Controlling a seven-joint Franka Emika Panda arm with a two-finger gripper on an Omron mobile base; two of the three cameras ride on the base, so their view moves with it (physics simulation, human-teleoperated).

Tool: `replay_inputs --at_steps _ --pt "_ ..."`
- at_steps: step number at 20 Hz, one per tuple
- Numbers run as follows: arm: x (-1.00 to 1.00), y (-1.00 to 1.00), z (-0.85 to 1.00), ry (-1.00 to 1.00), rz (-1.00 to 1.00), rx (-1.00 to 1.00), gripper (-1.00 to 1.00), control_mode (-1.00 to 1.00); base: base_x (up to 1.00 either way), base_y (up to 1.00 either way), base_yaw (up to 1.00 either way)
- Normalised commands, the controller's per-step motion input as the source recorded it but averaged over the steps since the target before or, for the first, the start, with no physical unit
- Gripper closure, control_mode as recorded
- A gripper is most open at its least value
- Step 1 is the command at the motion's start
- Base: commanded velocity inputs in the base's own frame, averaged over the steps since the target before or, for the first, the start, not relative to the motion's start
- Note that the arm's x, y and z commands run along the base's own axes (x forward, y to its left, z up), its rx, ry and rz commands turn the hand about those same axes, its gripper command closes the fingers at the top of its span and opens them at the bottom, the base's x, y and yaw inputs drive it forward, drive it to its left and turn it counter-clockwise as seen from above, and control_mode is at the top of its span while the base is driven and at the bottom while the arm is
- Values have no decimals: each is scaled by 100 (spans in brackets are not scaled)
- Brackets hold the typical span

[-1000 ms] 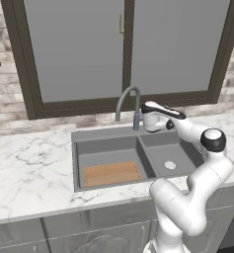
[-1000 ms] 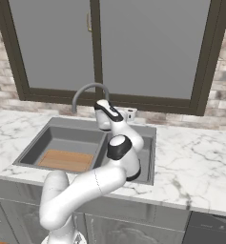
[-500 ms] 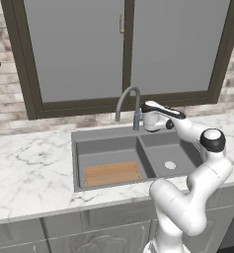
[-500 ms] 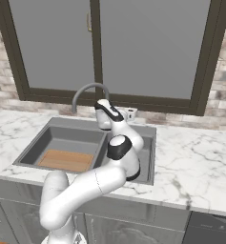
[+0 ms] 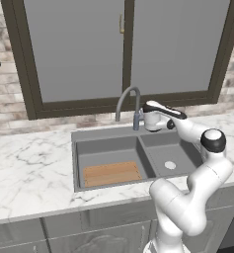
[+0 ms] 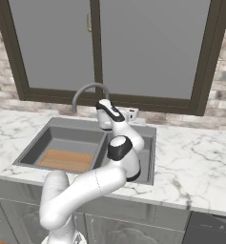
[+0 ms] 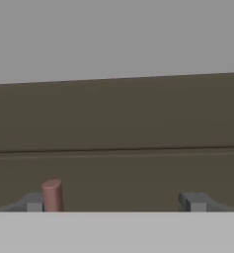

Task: Turn on the sink faucet with hot water and rinse the cutting board for ten seconds, then turn off the faucet. Push the cutting board to reach the water if necessary.

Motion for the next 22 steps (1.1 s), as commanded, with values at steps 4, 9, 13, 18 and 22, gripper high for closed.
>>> replay_inputs --at_steps 4,9,13,18,22 --pt "0 -5 0 0 0 0 -100 -100 0 0 0" --pt "0 -3 0 0 0 0 -100 -100 0 0 0" --pt "0 -4 0 0 0 0 -100 -100 0 0 0" --pt "0 -9 0 0 0 0 -100 -100 0 0 0" --pt "0 -9 0 0 0 0 -100 -100 0 0 0"
